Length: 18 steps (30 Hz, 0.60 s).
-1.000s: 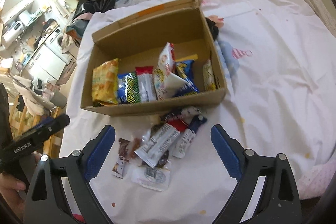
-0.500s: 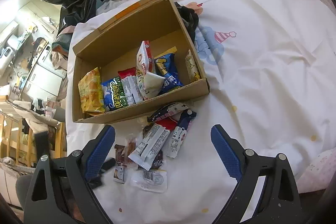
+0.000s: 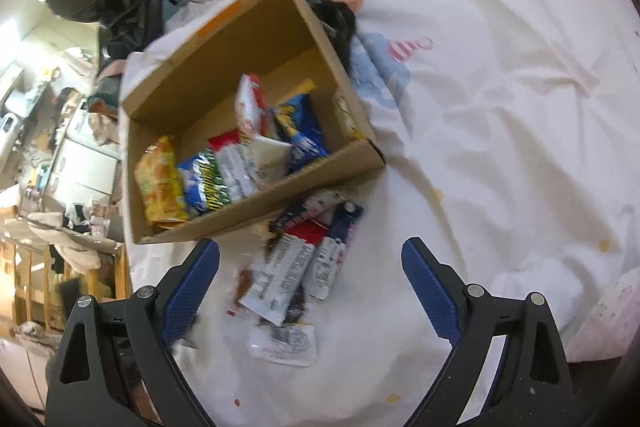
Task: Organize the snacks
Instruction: 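Grasp the brown chocolate bar with the left tool while the right tool grasps the blue-white bar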
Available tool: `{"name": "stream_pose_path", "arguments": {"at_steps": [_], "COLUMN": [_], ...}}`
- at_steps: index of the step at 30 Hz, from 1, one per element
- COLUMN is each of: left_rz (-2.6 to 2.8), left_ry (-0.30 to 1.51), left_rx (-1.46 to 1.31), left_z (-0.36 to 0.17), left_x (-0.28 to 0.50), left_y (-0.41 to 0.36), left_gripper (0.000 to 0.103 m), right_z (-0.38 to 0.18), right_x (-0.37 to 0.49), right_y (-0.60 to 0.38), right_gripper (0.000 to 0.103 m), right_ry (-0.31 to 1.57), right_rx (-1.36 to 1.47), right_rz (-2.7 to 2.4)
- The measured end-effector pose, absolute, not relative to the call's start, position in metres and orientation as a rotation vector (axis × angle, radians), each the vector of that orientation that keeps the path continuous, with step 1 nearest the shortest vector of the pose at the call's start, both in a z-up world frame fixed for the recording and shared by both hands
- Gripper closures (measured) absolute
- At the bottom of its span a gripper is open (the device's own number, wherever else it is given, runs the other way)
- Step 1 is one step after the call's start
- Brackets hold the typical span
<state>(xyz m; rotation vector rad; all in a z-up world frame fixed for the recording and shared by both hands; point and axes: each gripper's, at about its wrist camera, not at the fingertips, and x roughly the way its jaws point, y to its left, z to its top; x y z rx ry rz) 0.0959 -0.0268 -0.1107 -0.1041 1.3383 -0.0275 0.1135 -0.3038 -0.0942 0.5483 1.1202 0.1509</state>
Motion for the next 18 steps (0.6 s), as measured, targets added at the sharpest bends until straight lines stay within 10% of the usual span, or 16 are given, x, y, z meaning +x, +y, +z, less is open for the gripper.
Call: {"name": "stream_pose_path", "arguments": {"at_steps": [12,18], "left_rz": [-0.031,-0.021], "left_ry": [1.309,1.311], "left_rx": [-0.193,-0.213], "left_z": [-0.09,-0.093], "left_x": [0.096,0.106], "left_y": [-0.015,-0.014], "left_gripper": [0.088,0.088], "right_z": [-0.155,-0.166], "right_x": [0.149,0.16], "right_y": [-0.277,-0.251], "right_gripper": [0.051,0.055], "right_ry": [1.355,1.397], "right_rx": [0.516,0.386], "right_rz": [0.099,0.084]}}
